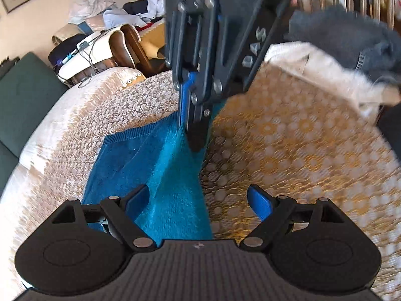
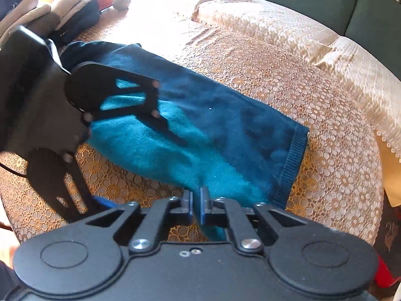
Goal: Fold clothes
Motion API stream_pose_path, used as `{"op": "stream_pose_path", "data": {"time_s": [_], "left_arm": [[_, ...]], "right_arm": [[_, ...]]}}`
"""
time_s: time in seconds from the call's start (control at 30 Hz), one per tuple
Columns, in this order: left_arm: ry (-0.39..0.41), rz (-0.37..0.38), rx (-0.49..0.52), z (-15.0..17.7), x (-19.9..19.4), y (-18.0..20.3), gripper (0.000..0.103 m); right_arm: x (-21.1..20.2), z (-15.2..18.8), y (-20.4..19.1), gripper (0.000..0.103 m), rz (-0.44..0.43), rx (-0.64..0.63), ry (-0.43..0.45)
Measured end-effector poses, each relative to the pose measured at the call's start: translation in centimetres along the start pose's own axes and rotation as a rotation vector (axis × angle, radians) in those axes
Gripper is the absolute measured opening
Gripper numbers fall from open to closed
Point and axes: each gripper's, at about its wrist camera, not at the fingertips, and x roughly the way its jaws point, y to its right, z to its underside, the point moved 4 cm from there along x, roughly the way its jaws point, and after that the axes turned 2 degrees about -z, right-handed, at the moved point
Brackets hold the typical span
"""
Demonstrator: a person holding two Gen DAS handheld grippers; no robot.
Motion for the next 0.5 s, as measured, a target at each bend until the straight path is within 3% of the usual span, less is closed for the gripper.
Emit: {"op": "stream_pose_path", "data": {"time_s": [0.1, 0.17, 0.23, 0.27, 0.4, 0.5], "left_arm": [[-0.021, -0.029, 0.004, -0.2, 0.6, -0.3, 0.059], [-0.038, -0.051, 0.0, -0.3, 1.0, -0.6, 0.028], [-0.048, -0.053, -0.022, -0.4, 1.2, -0.9, 0.023], [-0.052, -0.057, -0.05, -0.5, 1.3, -1.3, 0.014], [-0.066, -0.058, -0.184, -0.4, 1.3, -2.5, 0.01], [-0.069, -0.061, -0.238, -0.5, 1.2, -2.9, 0.01]], "right_arm": [[-0.1, -0.3, 0.2, 0.103, -0.008, -0.004, -0.01], [-0.2, -0.3, 0.3, 0.103, -0.014, 0.009, -0.009], [-0.4, -0.2, 0.8, 0.103, -0.002, 0.059, 0.01], [-0.5, -0.1, 1.0, 0.103, 0.003, 0.084, 0.019], [-1.0, 0.1, 1.8, 0.103, 0.025, 0.183, 0.057], [-2.2, 1.4, 3.1, 0.103, 0.042, 0.37, 0.101]]}}
